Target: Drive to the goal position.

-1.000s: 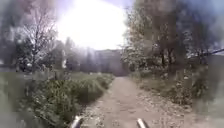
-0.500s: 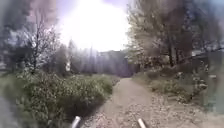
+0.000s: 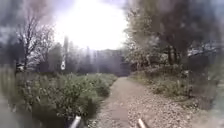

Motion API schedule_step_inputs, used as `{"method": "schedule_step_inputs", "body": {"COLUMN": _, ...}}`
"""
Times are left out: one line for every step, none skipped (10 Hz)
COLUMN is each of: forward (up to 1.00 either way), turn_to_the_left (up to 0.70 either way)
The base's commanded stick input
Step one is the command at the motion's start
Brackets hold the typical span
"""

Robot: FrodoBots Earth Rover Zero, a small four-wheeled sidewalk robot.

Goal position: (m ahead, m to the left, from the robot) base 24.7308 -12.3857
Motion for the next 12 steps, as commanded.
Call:
{"method": "schedule_step_inputs", "body": {"forward": 1.00, "turn_to_the_left": -0.39}}
{"method": "schedule_step_inputs", "body": {"forward": 1.00, "turn_to_the_left": -0.38}}
{"method": "schedule_step_inputs", "body": {"forward": 1.00, "turn_to_the_left": 0.00}}
{"method": "schedule_step_inputs", "body": {"forward": 1.00, "turn_to_the_left": -0.17}}
{"method": "schedule_step_inputs", "body": {"forward": 1.00, "turn_to_the_left": -0.40}}
{"method": "schedule_step_inputs", "body": {"forward": 1.00, "turn_to_the_left": -0.27}}
{"method": "schedule_step_inputs", "body": {"forward": 1.00, "turn_to_the_left": -0.01}}
{"method": "schedule_step_inputs", "body": {"forward": 1.00, "turn_to_the_left": -0.19}}
{"method": "schedule_step_inputs", "body": {"forward": 1.00, "turn_to_the_left": -0.20}}
{"method": "schedule_step_inputs", "body": {"forward": 1.00, "turn_to_the_left": -0.03}}
{"method": "schedule_step_inputs", "body": {"forward": 1.00, "turn_to_the_left": 0.00}}
{"method": "schedule_step_inputs", "body": {"forward": 1.00, "turn_to_the_left": 0.00}}
